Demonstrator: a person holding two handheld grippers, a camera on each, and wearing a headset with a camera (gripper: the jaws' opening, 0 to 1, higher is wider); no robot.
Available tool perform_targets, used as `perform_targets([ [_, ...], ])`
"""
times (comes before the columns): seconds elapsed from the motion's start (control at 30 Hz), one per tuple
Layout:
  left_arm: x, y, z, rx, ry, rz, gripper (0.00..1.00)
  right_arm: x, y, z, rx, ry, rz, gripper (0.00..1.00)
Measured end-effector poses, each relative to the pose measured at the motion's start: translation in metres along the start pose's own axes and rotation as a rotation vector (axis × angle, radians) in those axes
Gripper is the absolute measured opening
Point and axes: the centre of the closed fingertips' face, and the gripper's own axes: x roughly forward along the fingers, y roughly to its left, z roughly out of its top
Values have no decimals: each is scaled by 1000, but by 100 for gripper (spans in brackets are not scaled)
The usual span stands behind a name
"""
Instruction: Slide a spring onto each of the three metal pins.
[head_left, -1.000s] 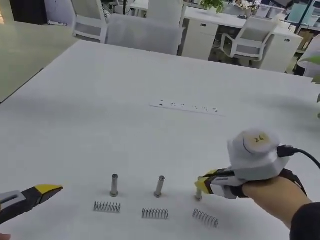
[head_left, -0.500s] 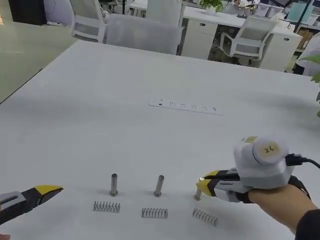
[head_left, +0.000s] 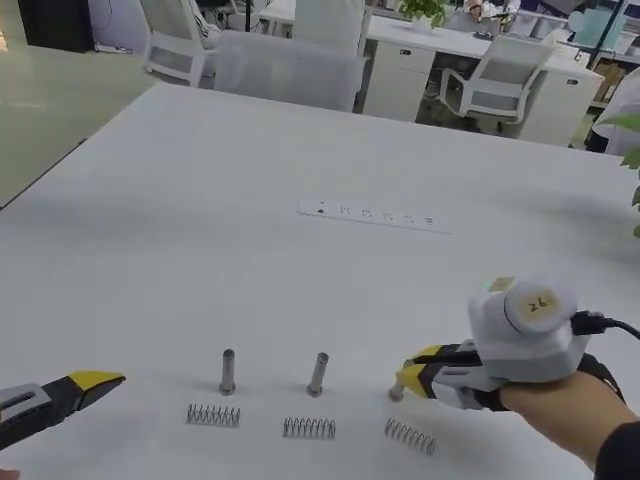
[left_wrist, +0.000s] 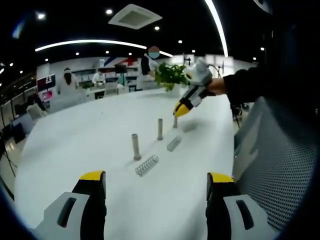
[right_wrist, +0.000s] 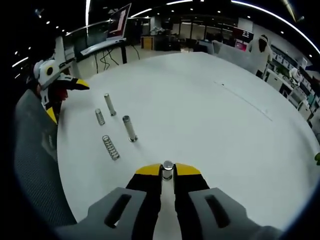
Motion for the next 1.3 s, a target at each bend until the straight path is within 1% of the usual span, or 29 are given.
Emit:
perform_targets([
  [0.2,0,-1,0,2,2,-4,79,-2,-2,-3,9,1,-6,10],
  [0.47,0,-1,1,3,0,-7,79,-9,-1,-9,18,3,-6,10],
  [0.6,1,-2,1,4,0,-8,79,-13,3,-14,16,8,7,10],
  [0.7,1,-2,1,4,0,-9,79,-15,10,-17,4,16,27,11],
  [0.83,1,-3,1,4,-1,-12,79,-16,21,-24,-19,38,66,11],
  [0.97,1,-2,1,3,-1,-11,79,-14,28,-38,-44,91,96,10],
  [1.1,1,-2,1,1,-1,-11,79,-14,33,-48,-59,126,120,10],
  [1.3,1,-2,1,0,0,-11,79,-13,34,-56,-76,159,131,9],
])
